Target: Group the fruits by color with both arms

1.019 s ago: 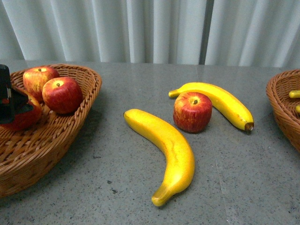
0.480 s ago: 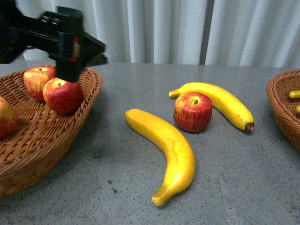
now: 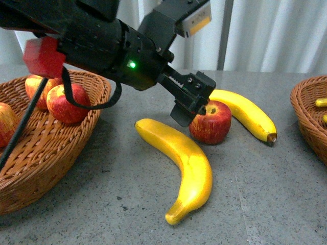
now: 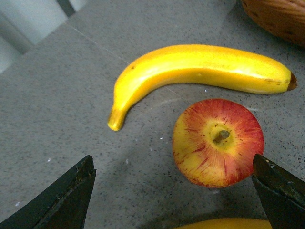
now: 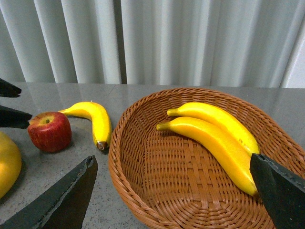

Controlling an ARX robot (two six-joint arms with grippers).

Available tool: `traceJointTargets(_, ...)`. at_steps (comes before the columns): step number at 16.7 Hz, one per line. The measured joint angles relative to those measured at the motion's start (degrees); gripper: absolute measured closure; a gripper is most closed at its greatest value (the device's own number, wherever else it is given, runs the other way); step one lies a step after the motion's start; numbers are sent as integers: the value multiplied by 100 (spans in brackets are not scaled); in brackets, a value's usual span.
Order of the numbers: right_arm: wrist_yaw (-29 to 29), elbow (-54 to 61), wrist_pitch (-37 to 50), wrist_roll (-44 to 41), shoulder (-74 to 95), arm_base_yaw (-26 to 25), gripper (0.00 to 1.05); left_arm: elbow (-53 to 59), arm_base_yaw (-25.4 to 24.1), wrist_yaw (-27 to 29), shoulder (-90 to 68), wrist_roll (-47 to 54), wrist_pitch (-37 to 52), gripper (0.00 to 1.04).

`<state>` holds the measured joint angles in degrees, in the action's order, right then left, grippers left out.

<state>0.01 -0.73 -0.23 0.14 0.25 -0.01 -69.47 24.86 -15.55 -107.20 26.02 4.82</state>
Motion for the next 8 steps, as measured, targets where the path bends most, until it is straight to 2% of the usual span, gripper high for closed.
traceJointTargets(4,0,0,0,0,0,0,6,-463,356,-96,-527,59,-186,7)
traceJointTargets(8,0,0,-2,0,0,0,6,-774,308,-17,-999,98,-232,7)
